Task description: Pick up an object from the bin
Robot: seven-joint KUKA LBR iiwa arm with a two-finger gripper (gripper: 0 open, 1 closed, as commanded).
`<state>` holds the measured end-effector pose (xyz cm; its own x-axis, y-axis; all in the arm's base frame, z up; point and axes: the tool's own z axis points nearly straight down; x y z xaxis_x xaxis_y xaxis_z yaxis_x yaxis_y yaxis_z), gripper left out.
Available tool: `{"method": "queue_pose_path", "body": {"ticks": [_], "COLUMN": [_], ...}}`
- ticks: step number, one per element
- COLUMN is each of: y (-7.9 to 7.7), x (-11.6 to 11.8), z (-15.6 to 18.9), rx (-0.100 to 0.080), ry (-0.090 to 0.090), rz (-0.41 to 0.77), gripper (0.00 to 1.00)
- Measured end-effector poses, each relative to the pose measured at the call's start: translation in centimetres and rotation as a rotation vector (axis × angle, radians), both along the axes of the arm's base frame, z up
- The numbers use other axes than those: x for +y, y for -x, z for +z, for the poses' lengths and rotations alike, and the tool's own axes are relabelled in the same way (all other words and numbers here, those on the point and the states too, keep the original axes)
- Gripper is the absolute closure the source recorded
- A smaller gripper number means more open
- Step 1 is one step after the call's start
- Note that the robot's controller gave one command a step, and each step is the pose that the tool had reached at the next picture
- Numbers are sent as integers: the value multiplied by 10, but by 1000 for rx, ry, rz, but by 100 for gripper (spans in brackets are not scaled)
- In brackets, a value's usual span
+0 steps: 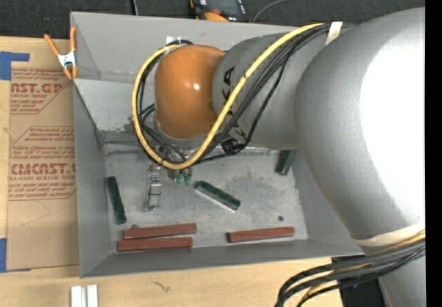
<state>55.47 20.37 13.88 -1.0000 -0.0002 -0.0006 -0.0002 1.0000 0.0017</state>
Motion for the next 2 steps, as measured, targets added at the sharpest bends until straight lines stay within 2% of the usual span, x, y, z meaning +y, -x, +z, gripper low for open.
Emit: {"method": "queue_pose_path", "body": {"ticks": [1,2], "y": [67,64], "x": [-23,-22], "z": [-72,-66], "rx": [7,2], "ry": [3,0], "rz": [114,114], "gripper": [0,100]}}
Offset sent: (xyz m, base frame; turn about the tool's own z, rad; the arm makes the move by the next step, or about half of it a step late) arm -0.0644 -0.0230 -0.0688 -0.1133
